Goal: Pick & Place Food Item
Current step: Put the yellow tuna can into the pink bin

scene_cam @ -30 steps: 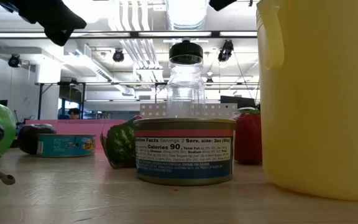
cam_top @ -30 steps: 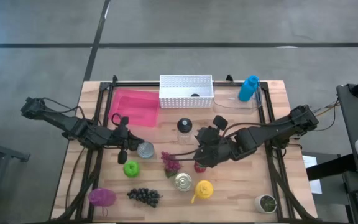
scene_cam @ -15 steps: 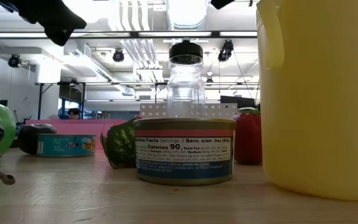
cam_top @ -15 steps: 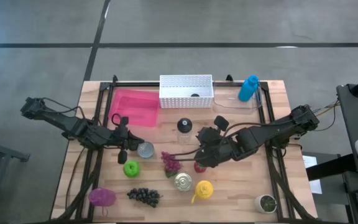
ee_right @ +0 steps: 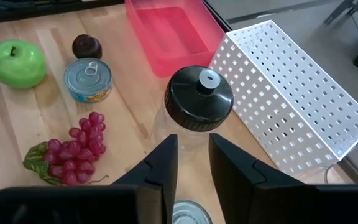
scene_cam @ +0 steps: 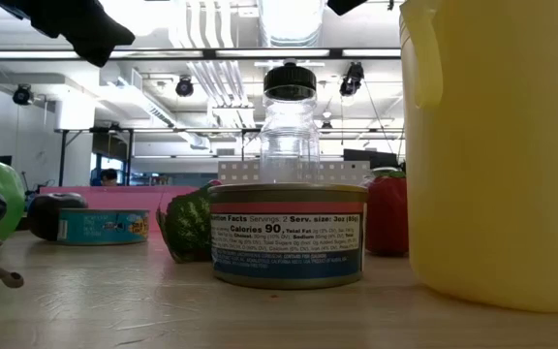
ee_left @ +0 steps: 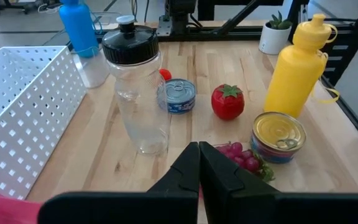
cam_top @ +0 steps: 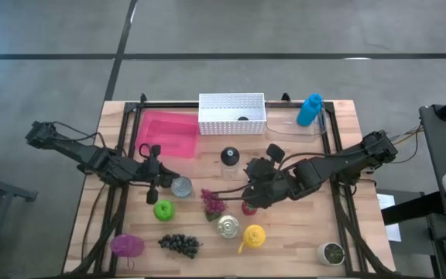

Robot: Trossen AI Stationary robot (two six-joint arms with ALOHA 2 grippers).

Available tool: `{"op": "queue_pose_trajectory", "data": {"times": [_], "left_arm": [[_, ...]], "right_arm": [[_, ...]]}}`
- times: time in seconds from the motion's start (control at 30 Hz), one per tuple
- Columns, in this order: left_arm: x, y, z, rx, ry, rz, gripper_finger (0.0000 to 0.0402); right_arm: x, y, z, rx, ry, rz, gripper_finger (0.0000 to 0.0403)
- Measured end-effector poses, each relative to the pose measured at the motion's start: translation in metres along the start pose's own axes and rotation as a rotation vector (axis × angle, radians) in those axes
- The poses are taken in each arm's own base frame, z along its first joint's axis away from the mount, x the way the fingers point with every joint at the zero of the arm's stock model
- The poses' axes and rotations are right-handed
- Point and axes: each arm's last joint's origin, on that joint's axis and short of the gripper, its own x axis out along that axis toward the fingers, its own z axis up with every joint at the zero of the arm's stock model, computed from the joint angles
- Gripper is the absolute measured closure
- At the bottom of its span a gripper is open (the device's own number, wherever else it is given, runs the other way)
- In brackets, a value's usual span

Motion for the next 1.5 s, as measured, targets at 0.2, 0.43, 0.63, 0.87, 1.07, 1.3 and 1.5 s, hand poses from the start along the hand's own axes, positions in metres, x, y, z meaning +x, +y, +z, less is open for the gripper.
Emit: {"op": "queue_pose_trajectory", "data": {"times": [0.2, 0.43, 0.63, 0.87, 1.07, 1.3, 1.5], "left_arm": [[0.002, -0.001, 0.0, 0.04, 0.007, 0.001, 0.0396], [0.017, -0.006, -0.004, 0.094, 0.107, 0.018, 0.0396], [0.035, -0.009, -0.001, 0.111, 0.264, 0.058, 0.0396], [0.06, -0.005, -0.014, 0.084, 0.535, 0.025, 0.0396], [0.081, 0.012, -0.025, -0.019, 0.639, 0.06, 0.0396], [0.099, 0.028, -0.039, -0.063, 0.738, 0.133, 0.0396], [0.108, 0.03, -0.049, -0.059, 0.816, 0.129, 0.0396]], "right_arm": [[0.0, 0.0, 0.0, -0.021, 0.0, 0.0, 0.0315], [0.0, 0.0, 0.0, -0.022, 0.0, 0.0, 0.033], [0.0, 0.0, 0.0, -0.023, 0.001, 0.001, 0.0335], [0.0, 0.0, 0.0, -0.023, 0.002, 0.001, 0.0322], [0.0, 0.0, 0.0, -0.023, 0.002, 0.001, 0.0313], [0.0, 0.0, 0.0, -0.023, 0.003, 0.001, 0.031], [0.0, 0.0, 0.0, -0.024, 0.003, 0.001, 0.0322]]}}
